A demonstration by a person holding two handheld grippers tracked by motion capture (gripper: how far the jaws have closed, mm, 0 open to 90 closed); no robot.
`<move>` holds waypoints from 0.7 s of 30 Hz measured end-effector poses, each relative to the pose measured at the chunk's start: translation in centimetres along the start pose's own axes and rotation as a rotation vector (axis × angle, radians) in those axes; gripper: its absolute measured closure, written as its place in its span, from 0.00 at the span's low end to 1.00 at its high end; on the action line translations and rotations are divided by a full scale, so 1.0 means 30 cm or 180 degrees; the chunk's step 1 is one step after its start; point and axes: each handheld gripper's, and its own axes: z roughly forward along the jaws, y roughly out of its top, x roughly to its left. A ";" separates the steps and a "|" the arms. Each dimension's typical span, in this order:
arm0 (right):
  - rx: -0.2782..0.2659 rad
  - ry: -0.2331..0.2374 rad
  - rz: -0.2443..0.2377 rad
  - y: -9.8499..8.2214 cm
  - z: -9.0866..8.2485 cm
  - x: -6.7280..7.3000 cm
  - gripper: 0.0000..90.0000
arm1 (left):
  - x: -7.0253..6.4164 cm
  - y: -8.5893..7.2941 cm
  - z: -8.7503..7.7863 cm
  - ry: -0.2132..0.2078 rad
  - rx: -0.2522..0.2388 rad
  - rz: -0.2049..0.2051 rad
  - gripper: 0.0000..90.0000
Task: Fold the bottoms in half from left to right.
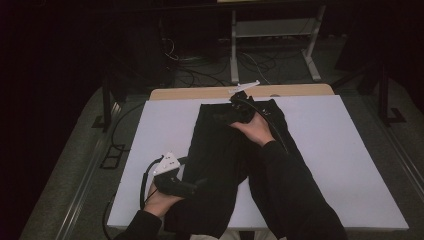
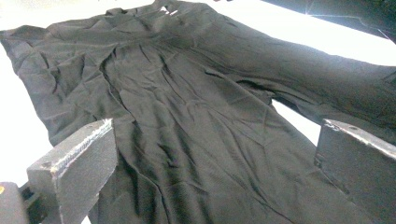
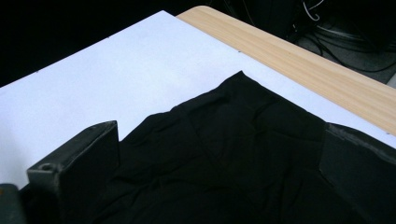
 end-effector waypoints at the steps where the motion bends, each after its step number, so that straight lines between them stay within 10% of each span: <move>1: 0.0010 0.0005 0.0003 0.002 0.008 0.000 0.00 | 0.000 0.000 0.000 -0.0002 -0.0001 -0.0004 0.00; 21: 0.0120 -0.0063 -0.0110 0.044 0.157 0.040 0.00 | 0.000 0.000 -0.005 0.0005 -0.0034 -0.0025 0.00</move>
